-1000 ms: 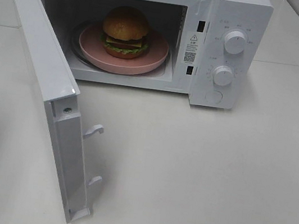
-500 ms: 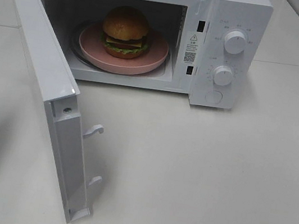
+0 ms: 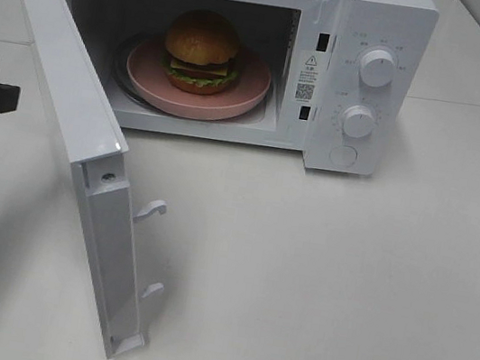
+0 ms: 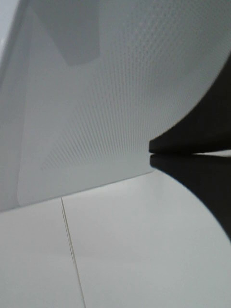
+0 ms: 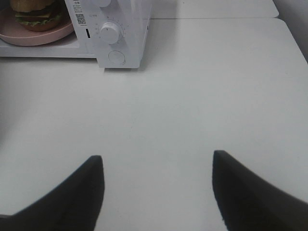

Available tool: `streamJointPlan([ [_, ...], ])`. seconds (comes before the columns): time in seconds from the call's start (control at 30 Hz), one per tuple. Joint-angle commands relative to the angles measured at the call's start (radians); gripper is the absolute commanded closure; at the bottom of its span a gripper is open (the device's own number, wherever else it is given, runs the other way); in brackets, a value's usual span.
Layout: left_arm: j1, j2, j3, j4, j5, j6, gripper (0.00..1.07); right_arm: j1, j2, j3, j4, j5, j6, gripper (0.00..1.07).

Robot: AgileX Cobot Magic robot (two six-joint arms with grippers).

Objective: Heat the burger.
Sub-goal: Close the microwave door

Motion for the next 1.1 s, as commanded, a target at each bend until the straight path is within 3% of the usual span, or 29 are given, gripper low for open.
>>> streamJointPlan([
  [0.03,-0.049,0.039,0.0,0.014,-0.077,-0.007,1.06,-0.002,-0.024,0.004,0.002,-0.011,-0.013,0.45],
  [0.43,-0.147,0.142,-0.019,0.029,-0.191,-0.007,1.06,-0.002,-0.024,0.004,0.002,-0.011,-0.013,0.45],
  [0.67,-0.186,0.209,-0.086,0.034,-0.193,-0.007,1.06,-0.002,-0.024,0.004,0.002,-0.011,-0.013,0.45],
  [0.73,-0.206,0.253,-0.144,0.034,-0.192,-0.007,1.06,-0.002,-0.024,0.004,0.002,-0.011,-0.013,0.45],
  [1.1,-0.219,0.342,-0.281,0.045,-0.179,-0.007,1.06,-0.002,-0.024,0.004,0.002,-0.011,-0.013,0.45],
])
